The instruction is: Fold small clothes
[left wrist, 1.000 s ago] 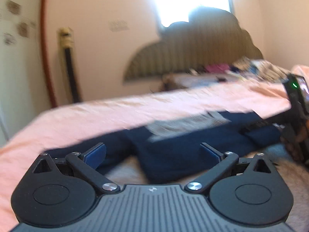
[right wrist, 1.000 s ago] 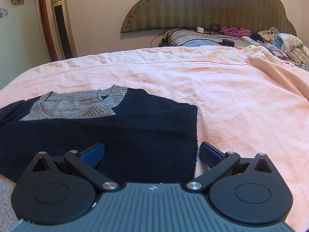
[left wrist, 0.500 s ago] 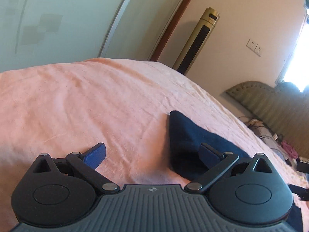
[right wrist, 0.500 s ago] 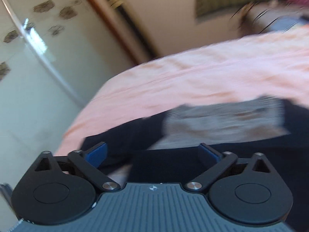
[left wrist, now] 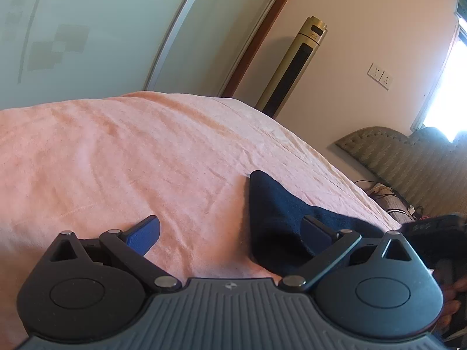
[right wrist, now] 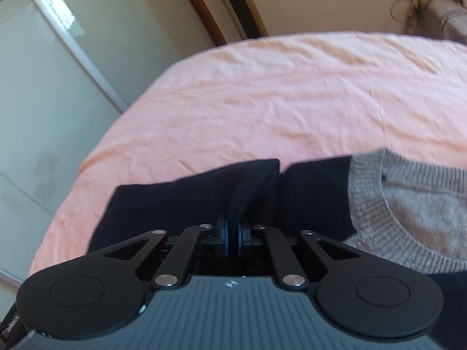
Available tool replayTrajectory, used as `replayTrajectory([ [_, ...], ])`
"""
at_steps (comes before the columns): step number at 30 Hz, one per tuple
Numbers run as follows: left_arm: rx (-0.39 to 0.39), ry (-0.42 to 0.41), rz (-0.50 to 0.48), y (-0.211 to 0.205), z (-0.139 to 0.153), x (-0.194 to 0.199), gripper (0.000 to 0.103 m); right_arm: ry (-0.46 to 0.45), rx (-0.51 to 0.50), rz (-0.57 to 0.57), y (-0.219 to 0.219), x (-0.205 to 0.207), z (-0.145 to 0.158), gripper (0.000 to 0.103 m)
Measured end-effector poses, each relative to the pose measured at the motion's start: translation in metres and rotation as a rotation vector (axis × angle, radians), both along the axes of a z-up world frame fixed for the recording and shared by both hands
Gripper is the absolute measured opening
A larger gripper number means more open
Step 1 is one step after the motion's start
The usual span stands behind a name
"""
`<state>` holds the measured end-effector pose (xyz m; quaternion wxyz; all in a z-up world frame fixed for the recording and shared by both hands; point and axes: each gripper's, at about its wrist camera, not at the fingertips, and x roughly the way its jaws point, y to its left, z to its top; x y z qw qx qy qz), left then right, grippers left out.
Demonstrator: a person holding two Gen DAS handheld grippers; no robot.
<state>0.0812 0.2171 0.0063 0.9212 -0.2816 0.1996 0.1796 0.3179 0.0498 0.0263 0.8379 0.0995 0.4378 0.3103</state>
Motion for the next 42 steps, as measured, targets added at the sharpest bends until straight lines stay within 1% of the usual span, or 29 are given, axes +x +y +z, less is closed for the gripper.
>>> replayTrajectory([
  [2,0.001,0.005,0.0,0.0,0.0,0.001,0.103,-0.042,0.034,0.022,-0.012,-0.005,0.023,0.012],
  [4,0.003,0.008,0.004,0.0,0.0,0.001,0.103,-0.088,0.061,0.032,-0.037,-0.014,0.048,0.012],
  [6,0.005,0.011,0.006,-0.001,0.0,0.001,0.103,-0.122,0.06,0.02,-0.074,-0.024,0.066,0.012],
  [8,0.007,0.013,0.005,-0.001,0.0,0.002,0.103,-0.129,0.027,-0.027,-0.118,-0.032,0.072,0.012],
  [10,0.009,0.014,0.004,-0.001,-0.001,0.002,0.103,-0.114,-0.032,-0.102,-0.167,-0.039,0.066,0.012],
  [13,0.015,0.018,0.004,-0.002,-0.001,0.003,0.103,-0.078,-0.126,-0.225,-0.232,-0.051,0.046,0.012],
  [14,0.017,0.02,0.003,-0.002,-0.001,0.003,0.103,-0.058,-0.135,-0.273,-0.253,-0.056,0.036,0.012],
  [16,0.023,0.023,0.002,-0.003,-0.001,0.004,0.103,-0.022,-0.135,-0.332,-0.281,-0.062,0.022,0.012],
  [18,0.03,0.028,0.0,-0.004,-0.001,0.004,0.103,-0.008,-0.136,-0.352,-0.289,-0.068,0.009,0.012],
  [21,0.041,0.038,-0.002,-0.006,-0.001,0.006,0.103,-0.016,-0.161,-0.335,-0.284,-0.072,0.002,0.012],
  [24,0.055,0.05,-0.005,-0.008,-0.001,0.007,0.103,-0.012,-0.165,-0.344,-0.285,-0.073,-0.002,0.012],
  [26,0.07,0.061,-0.03,-0.01,0.001,0.009,0.103,0.012,-0.162,-0.368,-0.287,-0.072,-0.007,0.015],
  [27,0.078,0.071,-0.059,-0.012,0.004,0.012,0.103,-0.007,-0.15,-0.385,-0.291,-0.075,-0.004,0.023],
  [28,0.084,0.083,-0.093,-0.015,0.007,0.016,0.103,-0.038,-0.139,-0.413,-0.295,-0.079,0.001,0.033],
  [29,0.081,0.09,-0.131,-0.019,0.01,0.021,0.103,-0.08,-0.112,-0.445,-0.301,-0.083,0.008,0.039],
  [30,0.066,0.09,-0.175,-0.023,0.014,0.028,0.103,-0.104,-0.081,-0.468,-0.307,-0.086,0.013,0.048],
  [31,0.045,0.089,-0.216,-0.027,0.017,0.037,0.103,-0.106,-0.055,-0.48,-0.311,-0.085,0.016,0.051],
  [32,0.023,0.099,-0.265,-0.032,0.02,0.048,0.103,-0.087,-0.033,-0.483,-0.315,-0.081,0.016,0.051],
  [34,-0.008,0.162,-0.372,-0.046,0.021,0.082,0.103,-0.057,-0.029,-0.478,-0.316,-0.071,0.012,0.051],
  [36,0.01,0.231,-0.433,-0.061,0.017,0.113,0.103,-0.033,-0.057,-0.468,-0.309,-0.06,0.005,0.051],
  [37,0.041,0.28,-0.434,-0.069,0.014,0.127,0.103,-0.016,-0.066,-0.463,-0.306,-0.055,0.001,0.051],
  [38,0.079,0.318,-0.429,-0.077,0.011,0.138,0.103,-0.003,-0.077,-0.459,-0.302,-0.05,-0.004,0.051],
  [39,0.149,0.341,-0.423,-0.088,0.01,0.145,0.102,0.008,-0.095,-0.45,-0.298,-0.048,-0.01,0.048],
  [40,0.2,0.369,-0.432,-0.096,0.008,0.152,0.102,0.007,-0.118,-0.435,-0.294,-0.046,-0.014,0.025],
  [41,0.252,0.395,-0.434,-0.104,0.006,0.157,0.102,-0.009,-0.138,-0.418,-0.29,-0.047,-0.014,0.008],
  [42,0.305,0.416,-0.431,-0.11,0.004,0.158,0.1,-0.053,-0.15,-0.409,-0.287,-0.052,-0.009,0.01],
])
